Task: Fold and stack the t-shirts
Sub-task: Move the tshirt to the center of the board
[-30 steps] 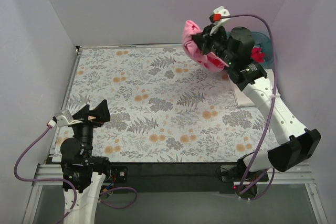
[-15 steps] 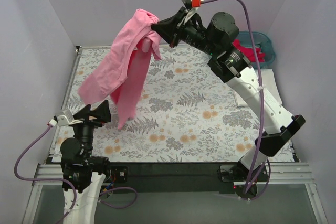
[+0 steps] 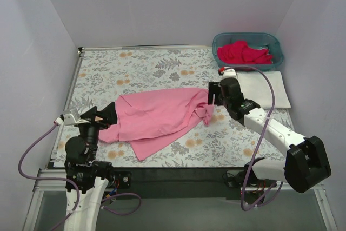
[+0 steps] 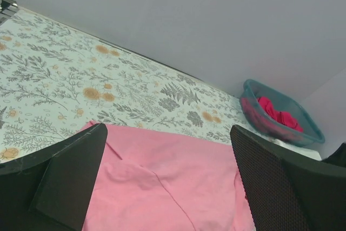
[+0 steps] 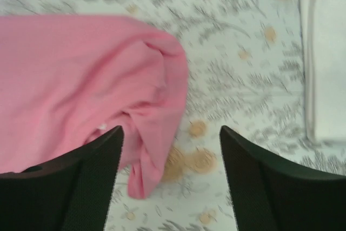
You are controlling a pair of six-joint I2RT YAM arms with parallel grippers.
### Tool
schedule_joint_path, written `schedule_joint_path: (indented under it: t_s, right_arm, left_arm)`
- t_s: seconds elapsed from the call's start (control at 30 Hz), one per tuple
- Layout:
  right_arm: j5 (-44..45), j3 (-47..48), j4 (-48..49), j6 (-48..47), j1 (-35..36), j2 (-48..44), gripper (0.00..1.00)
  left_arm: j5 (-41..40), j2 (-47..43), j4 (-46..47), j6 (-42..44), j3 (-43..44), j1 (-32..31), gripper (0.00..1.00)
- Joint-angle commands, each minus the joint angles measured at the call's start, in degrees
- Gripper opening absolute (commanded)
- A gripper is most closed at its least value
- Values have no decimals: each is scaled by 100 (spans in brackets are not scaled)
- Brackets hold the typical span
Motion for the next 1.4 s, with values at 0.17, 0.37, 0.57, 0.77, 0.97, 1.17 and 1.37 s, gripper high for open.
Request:
schedule_joint_path:
  t_s: [0.17,0.37,0.57,0.77,0.97,1.17,1.37]
  right_arm:
    - [-160,-51,-905,-532,-143,-186,83]
    - [-1057,160,-1029,-867,480,192,80]
    - [-1453,354,-994,-1130,1350,614,75]
    - [-1821,433,-476,-1736,2387,1035,72]
    - [-1981,1029,26,-2282,3284,1957,65]
    - [-2025,1925,96,-2703,3689,2977,52]
    - [-2007,2445,149,-2888,3891,3646,47]
  left_arm:
    - [296,755,-258,-658,80,-20,90]
    - [367,2055,-1039,-1712,177,-29,98]
    - [420,4226,-1762,-1855,844,-37,98]
    - [447,4931,-1965,-2162,942,-37,79]
    - [-124,4431,-2017,-2128,1187,-37,80]
    - [-292,4290,-2167,-1996,1293,-37,82]
    - [-371,4044,-2351,-1943,1407,-37,83]
